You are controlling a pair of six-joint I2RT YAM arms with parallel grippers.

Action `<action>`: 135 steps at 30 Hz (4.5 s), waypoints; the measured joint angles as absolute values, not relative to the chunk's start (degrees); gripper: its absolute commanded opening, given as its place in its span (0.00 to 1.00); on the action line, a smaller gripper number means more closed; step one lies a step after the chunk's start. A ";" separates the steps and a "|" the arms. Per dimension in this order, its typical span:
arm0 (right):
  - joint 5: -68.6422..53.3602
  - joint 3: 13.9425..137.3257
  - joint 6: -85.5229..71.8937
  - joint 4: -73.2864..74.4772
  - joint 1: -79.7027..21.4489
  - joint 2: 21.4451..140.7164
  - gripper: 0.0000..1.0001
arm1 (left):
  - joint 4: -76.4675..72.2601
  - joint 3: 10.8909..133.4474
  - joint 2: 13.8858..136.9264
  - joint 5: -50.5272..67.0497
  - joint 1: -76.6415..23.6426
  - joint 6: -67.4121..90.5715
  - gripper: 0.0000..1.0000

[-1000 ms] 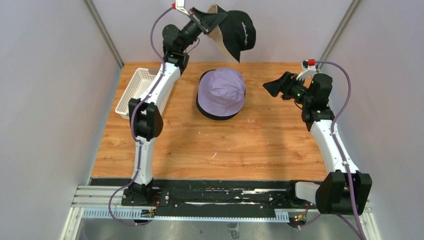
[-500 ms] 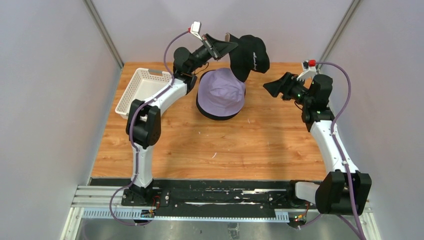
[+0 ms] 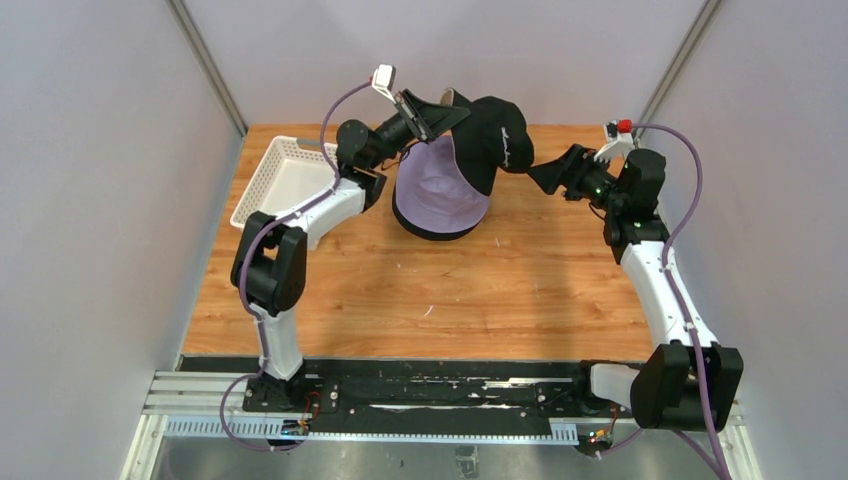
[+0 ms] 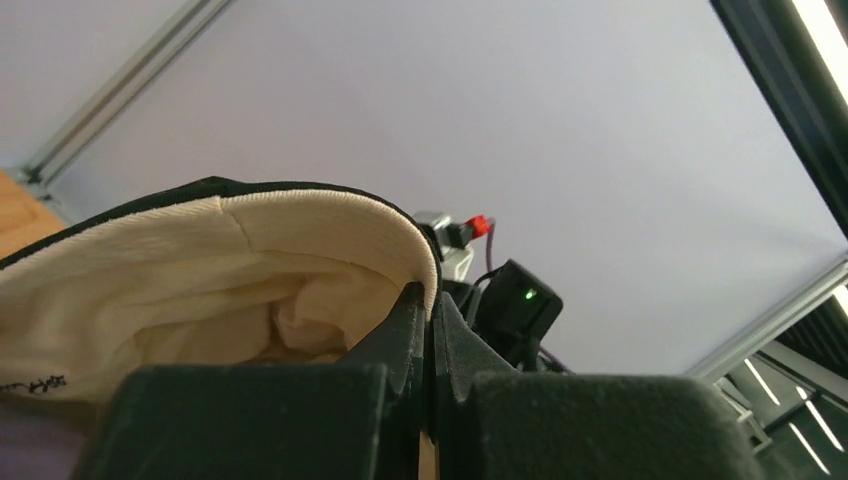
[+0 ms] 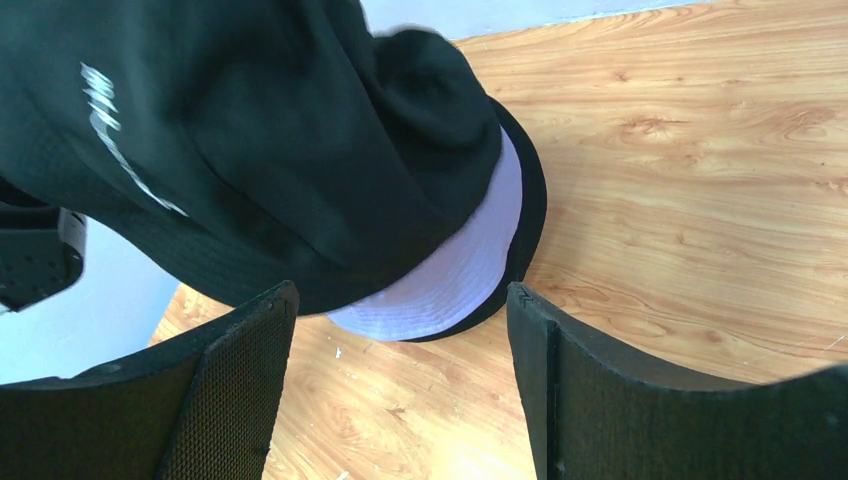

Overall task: Stack the hats
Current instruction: Stack the hat on the hat.

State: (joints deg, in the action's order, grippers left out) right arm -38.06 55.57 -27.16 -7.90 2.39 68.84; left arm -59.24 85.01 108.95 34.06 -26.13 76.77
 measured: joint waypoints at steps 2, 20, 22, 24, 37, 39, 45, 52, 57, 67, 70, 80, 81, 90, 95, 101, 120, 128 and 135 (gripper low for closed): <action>-38.06 55.57 -27.18 -7.90 2.39 68.73 0.76 | -60.01 81.49 108.57 34.13 -26.11 76.75 0.00; -38.52 55.53 -27.29 -7.99 2.44 68.16 0.75 | -76.58 59.94 103.55 35.48 -13.85 84.97 0.00; -38.54 55.53 -27.40 -8.12 2.44 68.20 0.75 | -78.54 58.98 103.53 35.68 -12.91 86.08 0.00; -38.57 55.48 -27.51 -8.62 2.44 68.45 0.75 | -80.86 57.17 103.63 36.01 -12.53 87.48 0.00; -39.62 54.68 -28.97 -10.74 2.44 70.91 0.75 | -85.30 53.49 112.05 37.34 -11.44 88.55 0.06; -39.70 54.68 -28.99 -10.94 2.44 71.07 0.76 | -85.23 53.49 113.62 37.34 -11.11 88.58 0.07; -41.12 54.46 -30.48 -13.15 2.44 72.51 0.76 | -85.47 52.90 114.83 37.32 -10.92 88.51 0.10; -43.79 53.65 -35.18 -18.92 2.44 79.20 0.75 | -85.89 52.53 116.49 37.28 -10.61 88.51 0.14; -45.56 53.25 -39.09 -22.81 2.44 84.20 0.74 | -86.04 51.05 117.56 36.99 -10.22 88.31 0.14; -50.68 52.66 -52.97 -41.58 2.44 95.83 0.68 | -86.11 50.06 118.78 36.88 -9.91 87.99 0.14; -52.03 52.36 -59.00 -49.23 2.44 100.53 0.67 | -86.11 50.13 118.89 36.91 -9.87 87.92 0.14; -54.04 52.88 -80.23 -79.46 2.42 113.36 0.61 | -86.11 50.78 119.44 36.97 -9.85 87.94 0.14; -54.04 53.12 -81.43 -81.10 2.39 114.24 0.61 | -86.08 50.78 119.44 36.97 -9.85 87.96 0.14; -54.33 55.48 -85.95 -86.74 1.89 115.52 0.52 | -86.06 51.11 119.52 37.08 -9.80 87.96 0.14; -54.76 57.78 -87.55 -87.44 1.04 115.52 0.51 | -86.06 51.29 119.55 37.10 -9.80 88.03 0.14; -55.46 59.16 -88.73 -87.64 -0.82 116.09 0.50 | -86.06 51.83 119.90 37.10 -9.72 88.14 0.14; -55.46 56.42 -89.12 -87.77 -2.17 116.60 0.27 | -86.04 52.51 119.90 37.08 -9.54 88.36 0.14; -55.00 56.40 -89.06 -88.07 -2.17 116.60 0.01 | -86.04 52.51 120.03 37.06 -9.50 88.33 0.14; -54.94 56.36 -88.55 -88.31 -1.02 116.73 0.00 | -86.13 52.23 120.75 36.84 -9.47 88.25 0.14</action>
